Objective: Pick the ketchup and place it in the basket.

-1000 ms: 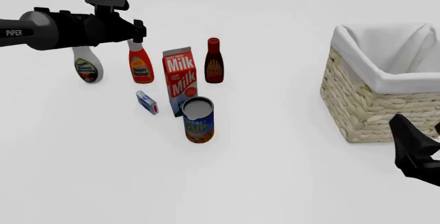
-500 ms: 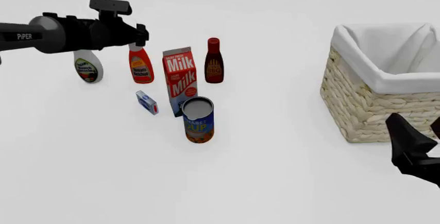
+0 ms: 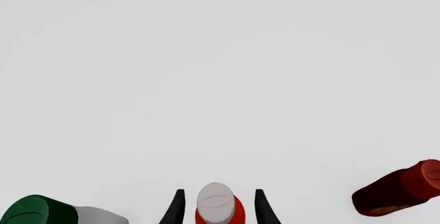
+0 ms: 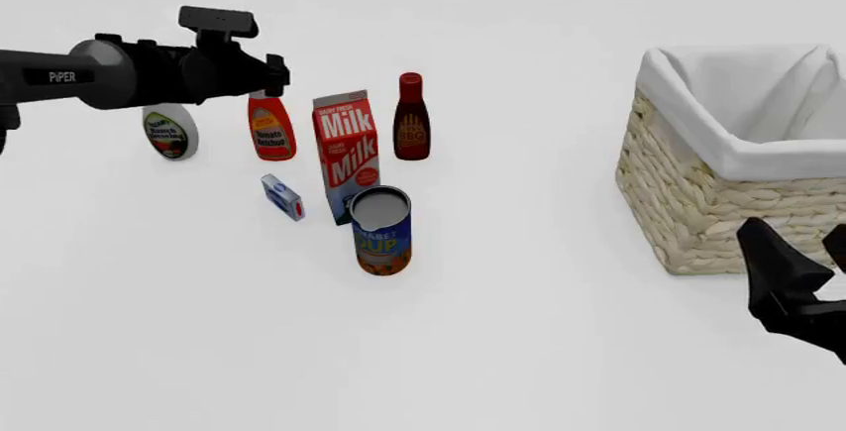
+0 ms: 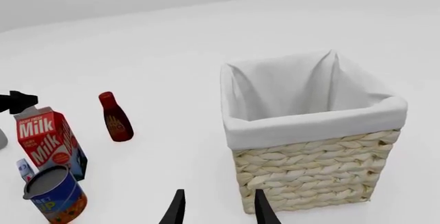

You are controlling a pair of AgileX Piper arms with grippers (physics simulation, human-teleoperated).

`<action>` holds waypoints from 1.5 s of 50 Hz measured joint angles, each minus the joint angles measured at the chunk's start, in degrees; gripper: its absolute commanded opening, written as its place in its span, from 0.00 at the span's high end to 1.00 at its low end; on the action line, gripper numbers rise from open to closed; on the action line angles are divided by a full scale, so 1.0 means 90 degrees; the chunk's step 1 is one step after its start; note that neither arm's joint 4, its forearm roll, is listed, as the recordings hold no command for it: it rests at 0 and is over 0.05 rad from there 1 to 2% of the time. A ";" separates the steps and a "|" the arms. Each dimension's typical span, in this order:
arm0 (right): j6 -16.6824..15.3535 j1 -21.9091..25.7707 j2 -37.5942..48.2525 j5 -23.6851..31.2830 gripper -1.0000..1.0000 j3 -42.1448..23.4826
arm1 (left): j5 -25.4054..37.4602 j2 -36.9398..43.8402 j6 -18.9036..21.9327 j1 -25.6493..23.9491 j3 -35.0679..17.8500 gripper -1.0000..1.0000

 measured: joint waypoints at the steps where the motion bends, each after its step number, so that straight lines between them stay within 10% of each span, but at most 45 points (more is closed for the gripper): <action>1: -0.0001 0.0001 0.0006 -0.0003 0.00 0.0000 | -0.0003 0.0010 -0.0002 0.0001 -0.0004 0.00; 24: -0.0033 0.0023 0.0220 -0.0150 0.00 0.0002 | -0.0077 0.0217 -0.0067 0.0047 -0.0050 0.00; 25: -0.0034 0.0024 0.0233 -0.0160 0.00 0.0002 | -0.0083 0.0219 -0.0068 0.0050 -0.0045 1.00; 75: -0.0348 -0.0078 -0.0737 0.0559 0.00 -0.0011 | 0.0217 -0.1535 -0.0083 0.0092 0.0584 1.00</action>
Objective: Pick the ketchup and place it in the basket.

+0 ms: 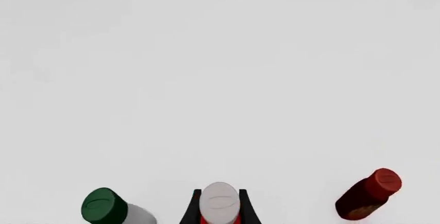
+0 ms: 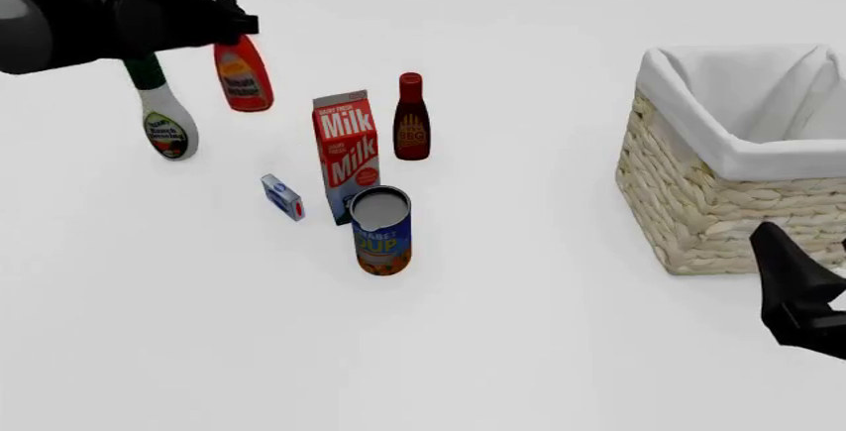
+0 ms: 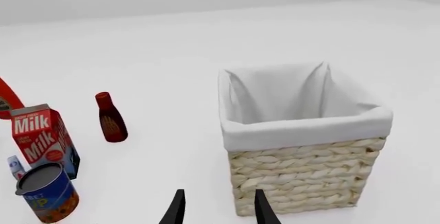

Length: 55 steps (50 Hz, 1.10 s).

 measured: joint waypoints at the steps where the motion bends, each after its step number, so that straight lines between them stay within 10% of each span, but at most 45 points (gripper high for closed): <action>1: -0.0026 -0.0002 -0.0016 0.0022 0.00 -0.0005 | 0.0012 -0.0070 -0.0002 -0.0002 0.0036 1.00; 30: -0.1433 0.0645 -0.0608 0.1342 0.00 -0.0726 | 0.0631 -0.2535 0.0034 -0.0430 0.1373 1.00; 55: -0.2031 0.2593 0.0544 0.1205 0.00 -0.1573 | 0.1591 -0.4507 -0.0053 -0.1488 0.2405 1.00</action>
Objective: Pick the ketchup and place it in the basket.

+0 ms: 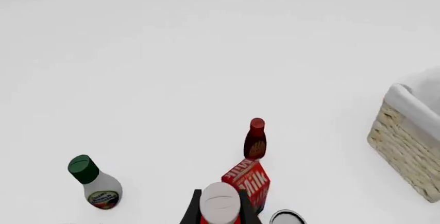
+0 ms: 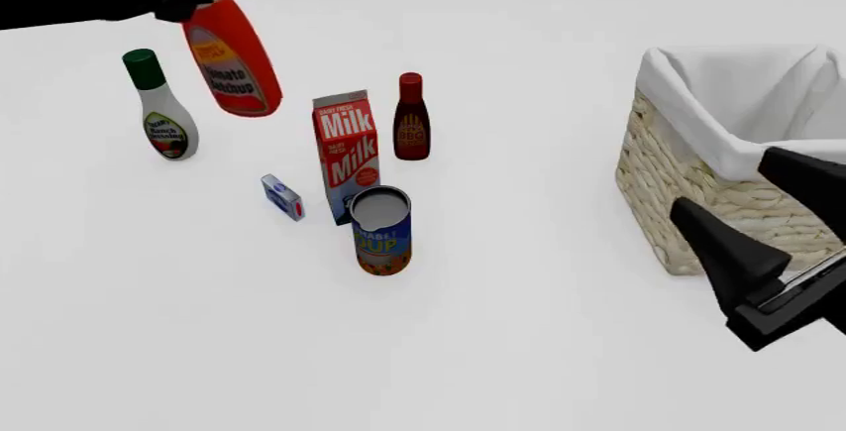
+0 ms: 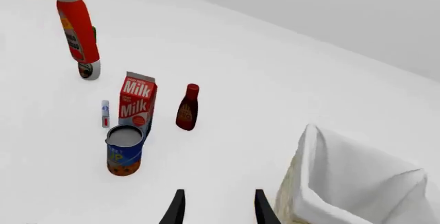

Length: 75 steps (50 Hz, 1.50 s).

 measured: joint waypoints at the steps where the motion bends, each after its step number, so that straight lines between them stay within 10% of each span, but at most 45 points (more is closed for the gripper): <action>1: 0.0007 0.0074 0.0057 0.0002 0.00 -0.0054 | 0.0042 -0.0059 -0.0010 -0.0045 0.0019 1.00; 34: 0.0246 0.1811 0.1366 -0.0196 0.00 -0.1392 | 0.1121 -0.1191 -0.0231 -0.1132 0.0216 1.00; 75: 0.0242 0.2727 0.2525 -0.1062 0.00 -0.2071 | 0.1456 -0.1331 -0.0318 -0.1781 0.0116 1.00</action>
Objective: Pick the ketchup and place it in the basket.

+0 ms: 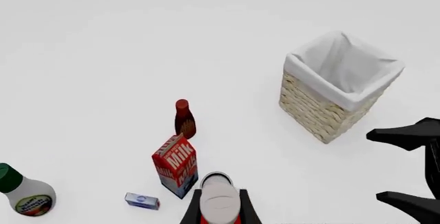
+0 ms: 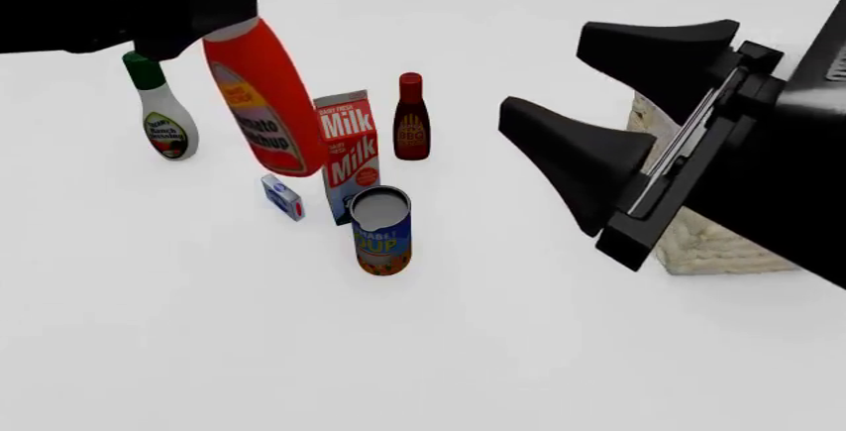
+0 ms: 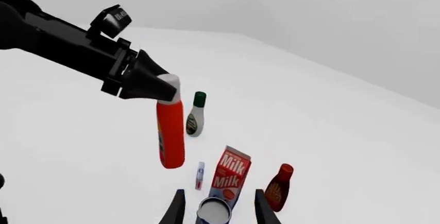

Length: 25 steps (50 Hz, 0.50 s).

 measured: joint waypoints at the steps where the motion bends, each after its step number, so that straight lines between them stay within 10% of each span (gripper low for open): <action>1: 0.0006 0.0011 0.0033 -0.0027 0.00 -0.0006 | 0.0008 0.0001 0.0000 -0.0014 -0.0009 1.00; 25: 0.0202 0.0333 0.0715 -0.0481 0.00 -0.0211 | 0.0151 0.0053 0.0019 -0.0210 -0.0237 1.00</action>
